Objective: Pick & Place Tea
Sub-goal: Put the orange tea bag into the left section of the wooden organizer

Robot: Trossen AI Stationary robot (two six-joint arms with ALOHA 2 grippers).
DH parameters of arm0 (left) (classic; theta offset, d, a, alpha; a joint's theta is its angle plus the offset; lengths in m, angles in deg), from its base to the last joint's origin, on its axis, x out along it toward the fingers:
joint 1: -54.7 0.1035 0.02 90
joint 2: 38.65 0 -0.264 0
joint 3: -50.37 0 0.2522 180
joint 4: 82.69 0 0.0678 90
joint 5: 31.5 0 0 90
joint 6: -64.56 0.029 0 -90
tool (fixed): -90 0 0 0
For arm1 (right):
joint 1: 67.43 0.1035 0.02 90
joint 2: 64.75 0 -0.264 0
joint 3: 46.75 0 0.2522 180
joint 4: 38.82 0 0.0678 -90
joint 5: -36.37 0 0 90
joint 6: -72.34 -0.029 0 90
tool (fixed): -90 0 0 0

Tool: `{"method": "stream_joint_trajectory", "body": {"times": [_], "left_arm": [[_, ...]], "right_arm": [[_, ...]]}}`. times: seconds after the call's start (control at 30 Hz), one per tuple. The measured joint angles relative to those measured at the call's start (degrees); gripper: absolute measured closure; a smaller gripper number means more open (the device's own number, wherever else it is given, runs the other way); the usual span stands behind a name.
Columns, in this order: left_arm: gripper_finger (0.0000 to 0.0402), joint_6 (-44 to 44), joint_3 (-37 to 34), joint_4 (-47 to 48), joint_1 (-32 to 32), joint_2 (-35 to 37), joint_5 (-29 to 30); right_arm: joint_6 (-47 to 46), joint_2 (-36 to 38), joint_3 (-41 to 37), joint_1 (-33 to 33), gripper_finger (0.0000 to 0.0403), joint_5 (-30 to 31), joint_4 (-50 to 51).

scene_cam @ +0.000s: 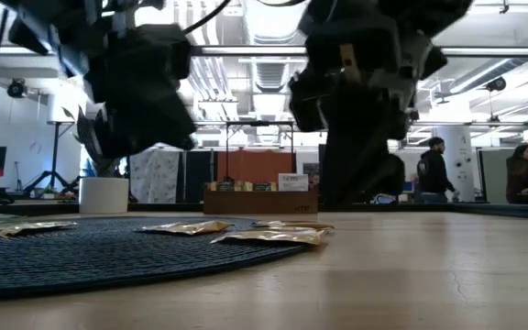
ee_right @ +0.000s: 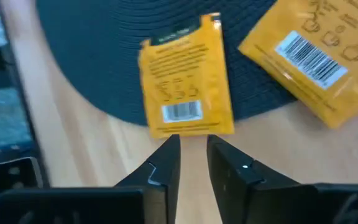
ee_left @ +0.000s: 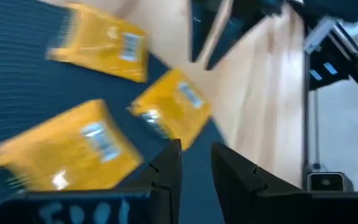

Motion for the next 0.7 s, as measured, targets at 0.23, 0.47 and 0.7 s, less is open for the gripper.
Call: {"method": "stream_joint_trajectory", "body": {"times": [0.23, 0.47, 0.7], "left_arm": [[0.0321, -2.91, 9.15, 2.27, -4.08, -9.74, 1.63], [0.0321, -6.38, 12.98, 3.77, -4.38, -16.53, 3.69], [0.0322, -7.83, 15.77, 3.03, -3.84, -21.74, 3.71]], "right_arm": [[-2.06, 1.7, -3.29, 0.52, 0.0296, 2.25, -8.86], [-0.7, 0.25, -4.32, 1.63, 0.0284, 5.42, -9.24], [-0.46, -0.79, -4.18, 1.75, 0.028, 5.0, -9.79]]}}
